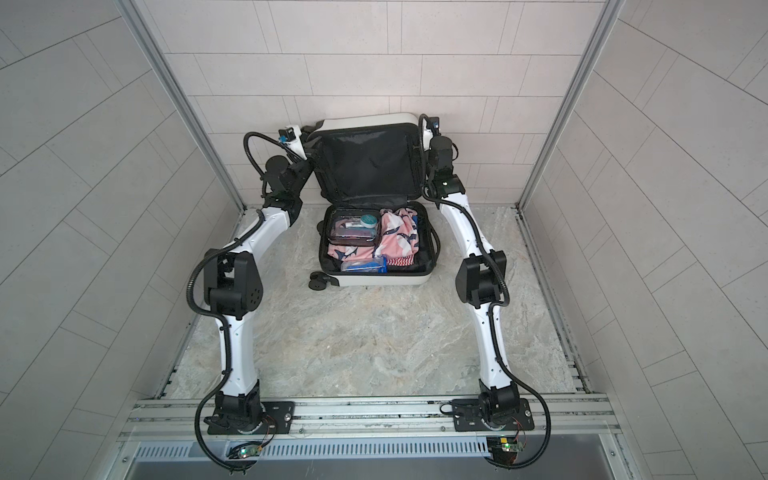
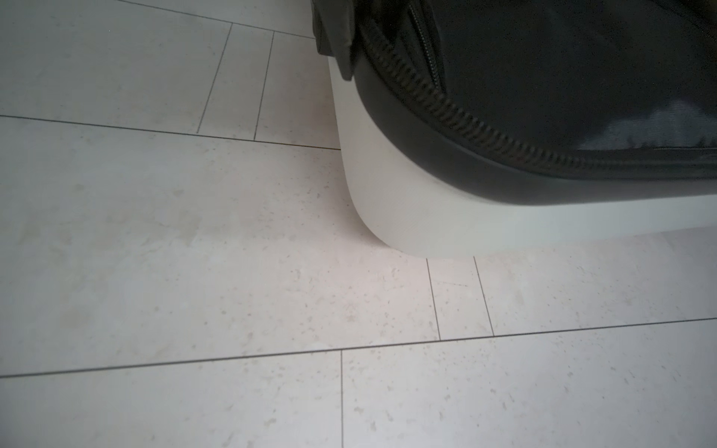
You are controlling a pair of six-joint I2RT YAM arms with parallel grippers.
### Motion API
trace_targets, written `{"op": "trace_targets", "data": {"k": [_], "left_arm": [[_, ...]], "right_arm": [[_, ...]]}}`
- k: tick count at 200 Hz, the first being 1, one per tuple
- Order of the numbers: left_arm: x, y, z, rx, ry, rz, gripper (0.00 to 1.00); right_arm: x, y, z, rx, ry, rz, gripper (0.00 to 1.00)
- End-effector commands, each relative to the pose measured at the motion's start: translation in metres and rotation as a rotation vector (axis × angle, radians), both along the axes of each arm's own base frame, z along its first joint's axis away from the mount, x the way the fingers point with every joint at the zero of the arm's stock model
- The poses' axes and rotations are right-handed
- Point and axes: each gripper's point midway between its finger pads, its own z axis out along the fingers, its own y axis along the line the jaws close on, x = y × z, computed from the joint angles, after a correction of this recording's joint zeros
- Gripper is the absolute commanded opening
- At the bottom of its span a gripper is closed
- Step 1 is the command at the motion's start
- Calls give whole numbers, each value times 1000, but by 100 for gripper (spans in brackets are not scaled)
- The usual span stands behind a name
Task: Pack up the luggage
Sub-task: 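Swing the lid down over the suitcase base with both grippers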
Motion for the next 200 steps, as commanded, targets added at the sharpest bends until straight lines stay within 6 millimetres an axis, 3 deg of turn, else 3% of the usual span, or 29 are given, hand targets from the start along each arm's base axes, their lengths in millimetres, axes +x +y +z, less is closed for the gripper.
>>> {"op": "trace_targets", "data": {"k": [1, 45, 81, 113, 159, 200], "left_arm": [[-27, 0, 35, 4, -87, 3, 0], [-68, -1, 42, -7, -99, 3, 0], [-122, -6, 52, 18, -111, 15, 0], [-171, -1, 53, 13, -83, 30, 0], [-222, 26, 30, 20, 45, 140, 1], [-251, 50, 1, 13, 144, 223, 4]], "right_arm": [[-37, 13, 43, 64, -27, 65, 0], [-69, -1, 25, 71, -6, 26, 0], [-100, -11, 1, 93, 7, 7, 0], [-128, -18, -32, 121, 67, -5, 0], [-174, -31, -84, 151, 138, -33, 0], [-213, -38, -148, 159, 264, -60, 0]]}}
